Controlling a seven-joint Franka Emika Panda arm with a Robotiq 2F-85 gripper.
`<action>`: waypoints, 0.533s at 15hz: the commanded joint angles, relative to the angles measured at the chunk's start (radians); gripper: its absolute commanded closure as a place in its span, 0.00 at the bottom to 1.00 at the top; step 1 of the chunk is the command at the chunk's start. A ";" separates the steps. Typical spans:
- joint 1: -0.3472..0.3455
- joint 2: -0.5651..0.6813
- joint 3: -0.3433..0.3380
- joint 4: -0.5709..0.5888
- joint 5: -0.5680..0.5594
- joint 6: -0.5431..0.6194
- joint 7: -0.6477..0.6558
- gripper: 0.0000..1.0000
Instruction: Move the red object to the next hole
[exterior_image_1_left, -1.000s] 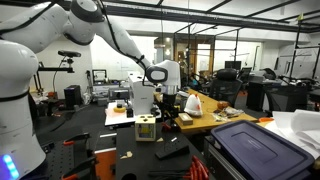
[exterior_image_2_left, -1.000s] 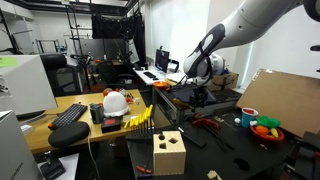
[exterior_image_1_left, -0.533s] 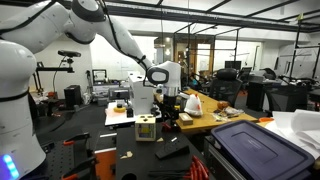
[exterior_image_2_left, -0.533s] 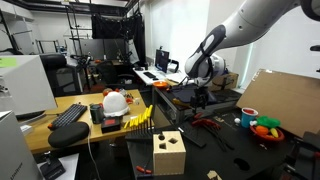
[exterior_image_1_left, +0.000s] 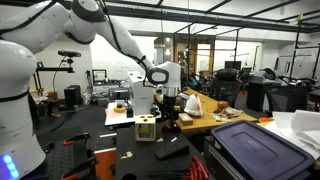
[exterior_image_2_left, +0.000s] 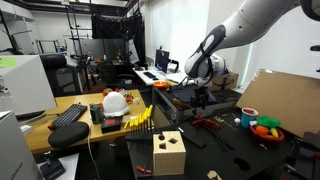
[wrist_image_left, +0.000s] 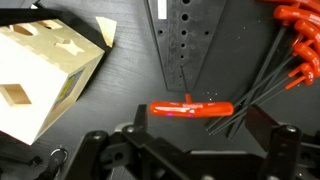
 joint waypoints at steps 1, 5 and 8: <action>-0.006 -0.024 0.009 -0.007 0.012 -0.017 -0.014 0.00; -0.016 -0.012 0.016 0.008 0.013 -0.032 -0.012 0.00; -0.023 -0.003 0.023 0.018 0.013 -0.041 -0.009 0.00</action>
